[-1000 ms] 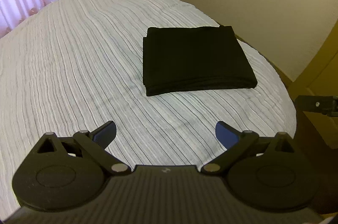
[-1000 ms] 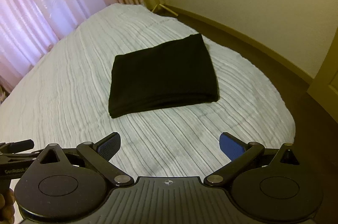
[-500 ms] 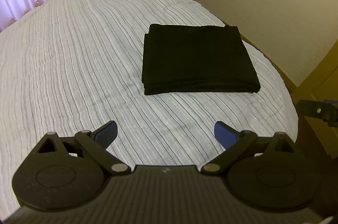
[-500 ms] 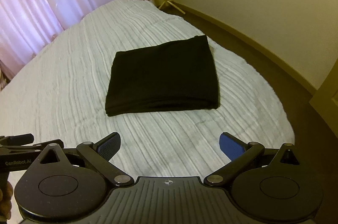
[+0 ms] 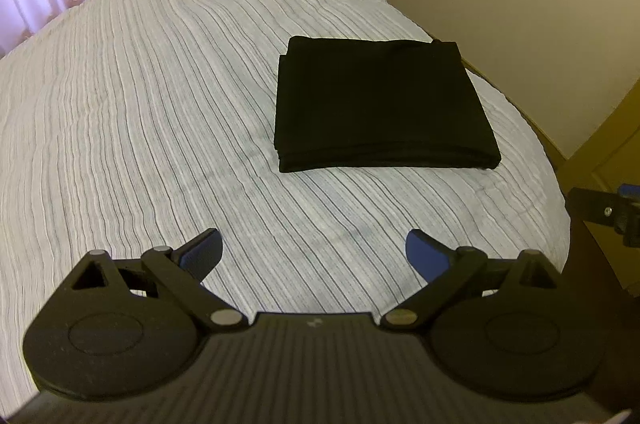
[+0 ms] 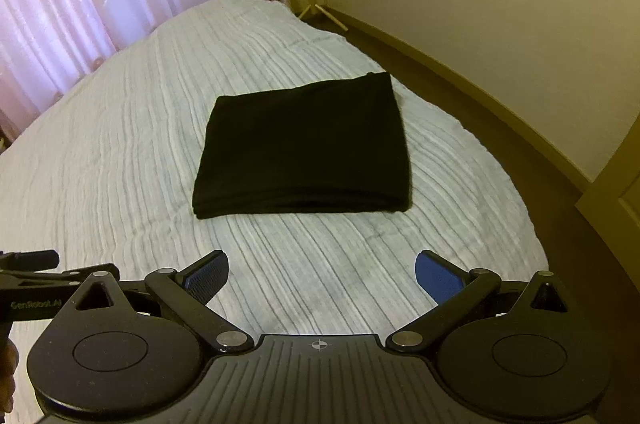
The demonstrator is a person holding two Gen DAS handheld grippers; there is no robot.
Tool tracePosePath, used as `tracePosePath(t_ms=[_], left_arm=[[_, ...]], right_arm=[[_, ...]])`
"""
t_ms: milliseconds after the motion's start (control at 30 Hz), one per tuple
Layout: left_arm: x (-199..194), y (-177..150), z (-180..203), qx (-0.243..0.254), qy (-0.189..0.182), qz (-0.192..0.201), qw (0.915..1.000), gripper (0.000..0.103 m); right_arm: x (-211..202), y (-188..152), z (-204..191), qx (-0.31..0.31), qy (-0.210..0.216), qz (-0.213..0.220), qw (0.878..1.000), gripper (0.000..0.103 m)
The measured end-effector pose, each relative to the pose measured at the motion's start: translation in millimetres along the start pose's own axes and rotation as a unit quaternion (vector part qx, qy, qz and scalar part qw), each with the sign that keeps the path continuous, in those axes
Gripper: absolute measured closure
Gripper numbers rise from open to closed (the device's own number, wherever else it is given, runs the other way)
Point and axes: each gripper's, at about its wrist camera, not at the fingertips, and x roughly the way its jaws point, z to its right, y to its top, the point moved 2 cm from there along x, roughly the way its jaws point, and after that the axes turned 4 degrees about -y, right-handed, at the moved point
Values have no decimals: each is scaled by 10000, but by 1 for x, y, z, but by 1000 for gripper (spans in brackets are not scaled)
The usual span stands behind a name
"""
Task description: Fold clothes
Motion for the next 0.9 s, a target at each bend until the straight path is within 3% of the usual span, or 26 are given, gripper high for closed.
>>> tracePosePath(t_ms=[900], left_arm=[[8, 8, 5, -4, 174, 41, 9998, 6]], right_arm=[[8, 7, 3, -60, 96, -18, 9999, 1]])
